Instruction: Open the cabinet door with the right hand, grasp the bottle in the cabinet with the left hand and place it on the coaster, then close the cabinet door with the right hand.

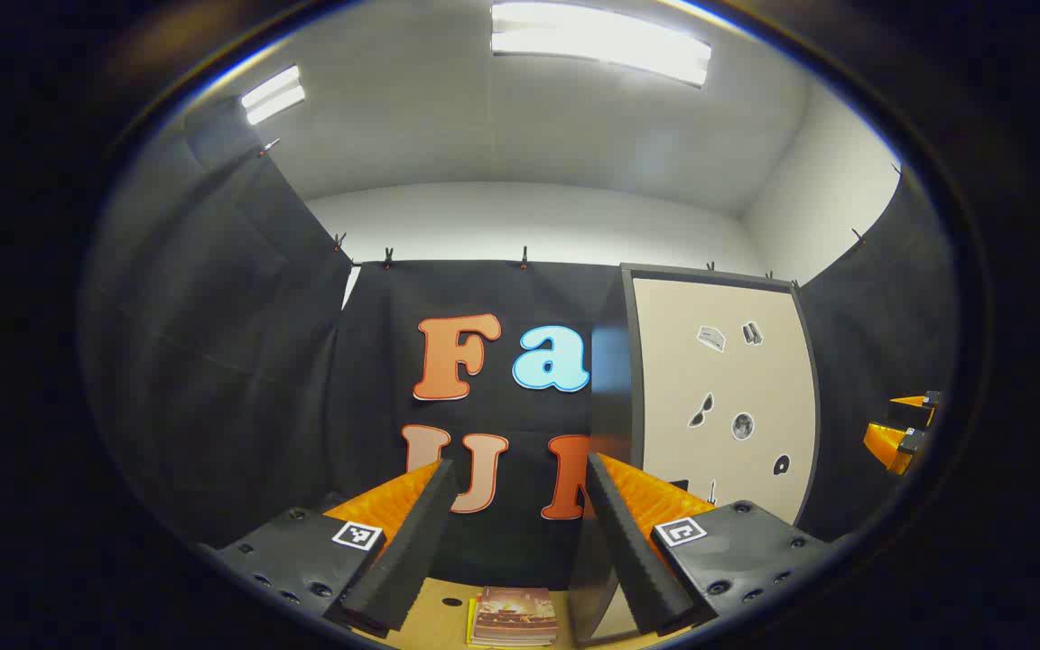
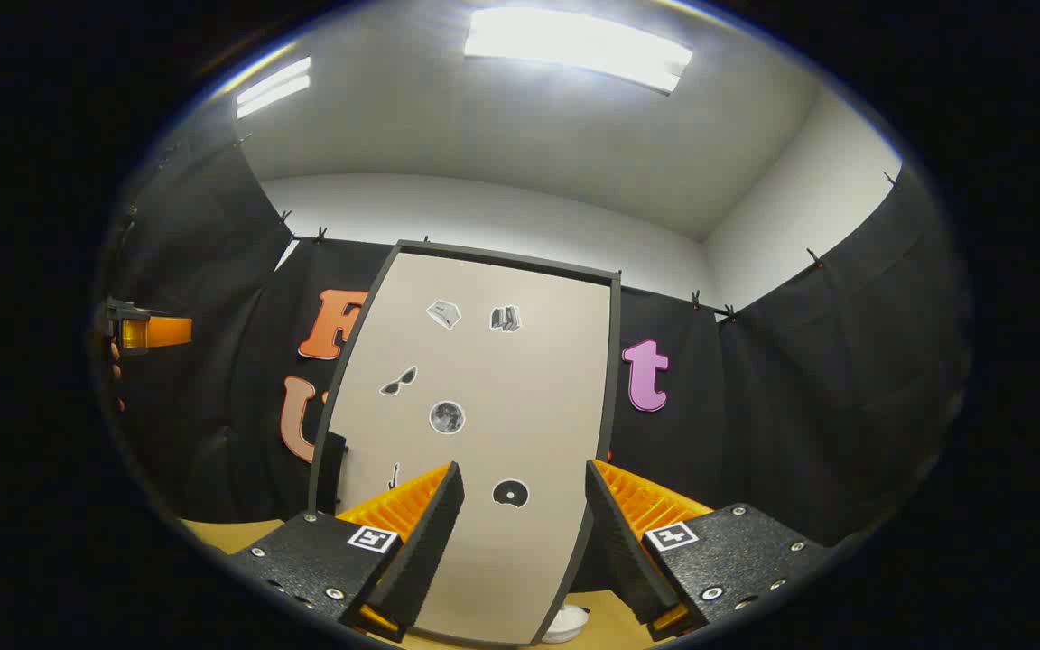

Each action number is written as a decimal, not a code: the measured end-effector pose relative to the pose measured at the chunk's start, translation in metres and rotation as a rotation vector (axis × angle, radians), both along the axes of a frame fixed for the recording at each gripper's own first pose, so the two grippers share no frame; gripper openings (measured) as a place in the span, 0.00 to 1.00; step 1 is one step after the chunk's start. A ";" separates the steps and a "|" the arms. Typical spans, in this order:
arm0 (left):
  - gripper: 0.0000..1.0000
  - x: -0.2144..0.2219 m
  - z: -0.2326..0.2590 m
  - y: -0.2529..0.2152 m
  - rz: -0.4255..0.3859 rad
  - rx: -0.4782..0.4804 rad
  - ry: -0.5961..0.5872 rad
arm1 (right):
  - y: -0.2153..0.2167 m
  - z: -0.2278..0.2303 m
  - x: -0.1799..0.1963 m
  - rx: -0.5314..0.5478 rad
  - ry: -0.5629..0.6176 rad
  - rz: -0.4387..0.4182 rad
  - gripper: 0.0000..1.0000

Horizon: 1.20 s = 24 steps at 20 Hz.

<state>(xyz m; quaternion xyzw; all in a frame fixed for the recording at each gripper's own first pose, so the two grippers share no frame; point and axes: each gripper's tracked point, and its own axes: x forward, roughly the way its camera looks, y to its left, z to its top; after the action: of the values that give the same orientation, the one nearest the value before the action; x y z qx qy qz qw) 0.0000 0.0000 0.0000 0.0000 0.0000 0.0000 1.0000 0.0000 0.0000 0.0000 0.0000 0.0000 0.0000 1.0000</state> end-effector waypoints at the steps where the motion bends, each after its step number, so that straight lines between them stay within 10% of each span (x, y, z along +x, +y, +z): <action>1: 0.93 0.002 0.000 0.000 0.000 -0.002 0.004 | 0.002 0.001 0.001 0.003 0.001 0.007 0.84; 24: 0.94 -0.007 -0.015 0.047 0.052 0.046 0.055 | 0.081 -0.025 0.022 0.098 0.087 0.167 0.84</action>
<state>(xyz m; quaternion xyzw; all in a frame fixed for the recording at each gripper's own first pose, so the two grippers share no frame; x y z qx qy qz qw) -0.0071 0.0469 -0.0152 0.0232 0.0273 0.0259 0.9990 0.0221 0.0814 -0.0248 0.0491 0.0432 0.0835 0.9944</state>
